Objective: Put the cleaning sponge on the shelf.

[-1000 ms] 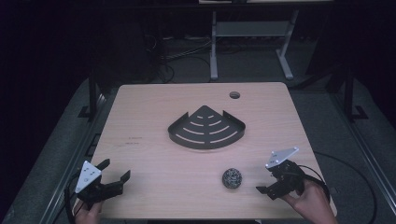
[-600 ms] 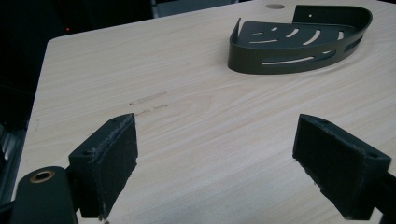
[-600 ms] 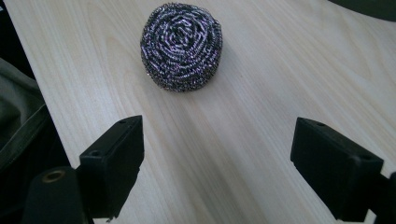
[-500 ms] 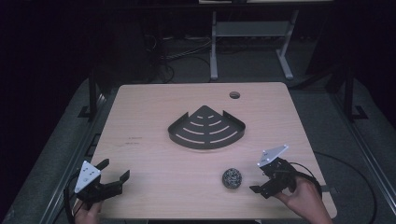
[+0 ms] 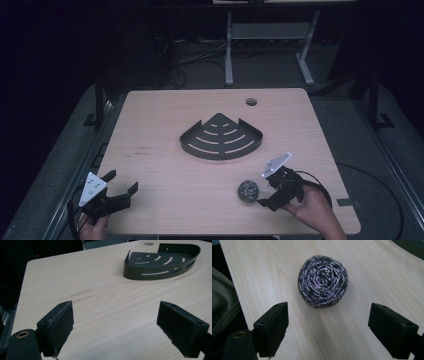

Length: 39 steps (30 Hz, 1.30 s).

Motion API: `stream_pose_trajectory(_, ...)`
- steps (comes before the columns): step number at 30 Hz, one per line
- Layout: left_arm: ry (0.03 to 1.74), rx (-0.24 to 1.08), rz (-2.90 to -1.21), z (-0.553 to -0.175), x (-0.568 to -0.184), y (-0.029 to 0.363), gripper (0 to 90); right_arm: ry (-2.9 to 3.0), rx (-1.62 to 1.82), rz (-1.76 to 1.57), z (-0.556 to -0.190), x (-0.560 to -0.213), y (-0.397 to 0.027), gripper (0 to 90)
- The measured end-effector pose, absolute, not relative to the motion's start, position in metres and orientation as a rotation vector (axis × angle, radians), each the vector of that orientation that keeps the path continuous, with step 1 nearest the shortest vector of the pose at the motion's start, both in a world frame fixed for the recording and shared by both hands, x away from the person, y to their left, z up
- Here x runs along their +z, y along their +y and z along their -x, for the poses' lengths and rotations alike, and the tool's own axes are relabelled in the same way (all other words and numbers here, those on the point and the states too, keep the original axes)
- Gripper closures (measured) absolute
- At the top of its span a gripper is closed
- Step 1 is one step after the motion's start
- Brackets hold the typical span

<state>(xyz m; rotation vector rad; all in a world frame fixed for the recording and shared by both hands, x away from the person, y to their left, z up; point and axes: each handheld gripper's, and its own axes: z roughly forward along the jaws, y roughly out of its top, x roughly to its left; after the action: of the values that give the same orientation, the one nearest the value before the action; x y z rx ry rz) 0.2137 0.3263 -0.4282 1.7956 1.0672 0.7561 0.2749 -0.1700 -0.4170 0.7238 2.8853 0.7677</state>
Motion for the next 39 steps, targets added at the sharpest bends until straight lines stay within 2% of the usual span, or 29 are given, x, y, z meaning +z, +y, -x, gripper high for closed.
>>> stream_pose_trajectory(12,1.067,0.759,-1.789,-0.213,-0.427,0.327,13.3,2.940,0.722,-0.674,-0.286,-0.425,-0.143,16.0)
stream_pose_trajectory(26,1.066,0.756,-1.789,-0.213,-0.427,0.326,13.3,2.965,0.651,-0.663,-0.292,-0.433,-0.133,16.5)
stream_pose_trajectory(39,1.068,0.754,-1.786,-0.213,-0.427,0.326,13.3,2.988,0.588,-0.640,-0.297,-0.439,-0.122,21.2)
